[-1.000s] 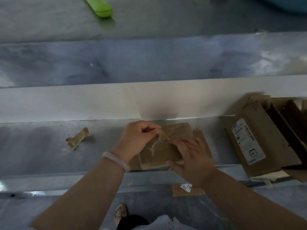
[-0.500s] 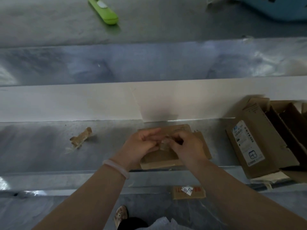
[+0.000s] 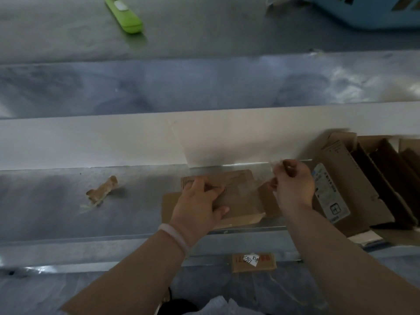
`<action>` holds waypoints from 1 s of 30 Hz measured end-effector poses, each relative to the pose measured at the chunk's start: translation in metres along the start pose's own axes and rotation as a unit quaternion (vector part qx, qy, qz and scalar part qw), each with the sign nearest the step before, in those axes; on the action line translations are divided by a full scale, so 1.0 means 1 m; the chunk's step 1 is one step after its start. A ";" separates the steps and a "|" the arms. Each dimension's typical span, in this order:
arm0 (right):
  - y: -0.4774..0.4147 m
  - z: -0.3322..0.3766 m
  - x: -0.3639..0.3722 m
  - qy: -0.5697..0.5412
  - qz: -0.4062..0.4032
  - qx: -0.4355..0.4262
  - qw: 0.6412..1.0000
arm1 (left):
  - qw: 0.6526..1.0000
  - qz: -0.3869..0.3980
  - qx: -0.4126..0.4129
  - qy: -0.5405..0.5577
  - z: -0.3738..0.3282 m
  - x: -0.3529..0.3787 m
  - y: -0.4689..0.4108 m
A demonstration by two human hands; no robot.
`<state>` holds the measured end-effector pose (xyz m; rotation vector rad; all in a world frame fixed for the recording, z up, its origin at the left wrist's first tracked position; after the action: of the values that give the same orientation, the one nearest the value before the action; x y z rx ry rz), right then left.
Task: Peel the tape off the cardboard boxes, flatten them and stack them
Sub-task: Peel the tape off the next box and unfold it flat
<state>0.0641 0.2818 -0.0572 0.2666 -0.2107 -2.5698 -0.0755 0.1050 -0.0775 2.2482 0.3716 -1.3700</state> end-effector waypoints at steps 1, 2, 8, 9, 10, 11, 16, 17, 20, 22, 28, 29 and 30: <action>-0.002 0.002 -0.005 0.026 0.007 -0.006 1.000 | 1.000 0.001 0.002 0.001 -0.001 0.000 0.000; -0.003 0.005 -0.007 0.055 0.020 -0.016 0.998 | 1.000 0.003 0.002 0.003 -0.001 0.000 0.000; 0.004 0.027 0.024 0.261 0.153 -0.124 0.945 | 1.000 0.004 -0.002 0.008 -0.001 0.001 0.000; 0.007 0.027 0.032 0.289 0.176 -0.145 0.930 | 1.000 0.004 -0.002 0.005 -0.001 0.001 0.000; 0.010 0.026 0.040 0.321 0.194 -0.164 0.912 | 1.000 0.004 -0.002 0.003 -0.001 0.001 -0.001; 0.014 0.025 0.049 0.360 0.210 -0.181 0.891 | 1.000 0.004 -0.003 0.002 0.000 0.001 -0.001; 0.013 0.011 0.061 0.412 0.236 -0.157 0.866 | 1.000 -0.004 -0.003 0.010 0.000 0.002 0.000; 0.010 0.009 0.061 0.403 0.236 -0.142 0.873 | 1.000 -0.006 -0.003 0.013 0.000 0.002 0.000; 0.008 0.004 0.065 0.454 0.231 -0.150 0.848 | 1.000 -0.002 -0.002 0.015 0.001 0.004 0.000; 0.007 0.002 0.064 0.488 0.209 -0.183 0.828 | 1.000 -0.005 0.000 0.016 0.001 0.003 0.000; 0.011 -0.002 0.034 0.337 0.226 -0.161 0.900 | 1.000 0.002 -0.005 0.014 0.001 0.001 0.000; 0.012 -0.006 0.021 0.275 0.202 -0.129 0.931 | 1.000 0.004 -0.007 0.012 0.000 0.000 0.000; 0.011 -0.017 0.009 0.226 0.177 -0.083 0.954 | 1.000 0.005 -0.010 0.011 -0.001 0.000 0.000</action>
<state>0.0659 0.2662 -0.0725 0.6753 0.1193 -2.0912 -0.0748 0.1060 -0.0772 2.2478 0.3787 -1.3312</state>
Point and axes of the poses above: each hand's wrist, its own y-axis away from the middle knuckle, its own x-axis out of the palm, z = x × y, the point moved 7 cm from there along -y, towards the middle knuckle, and after that the axes turned 15 degrees about z, right-handed, at the moved point
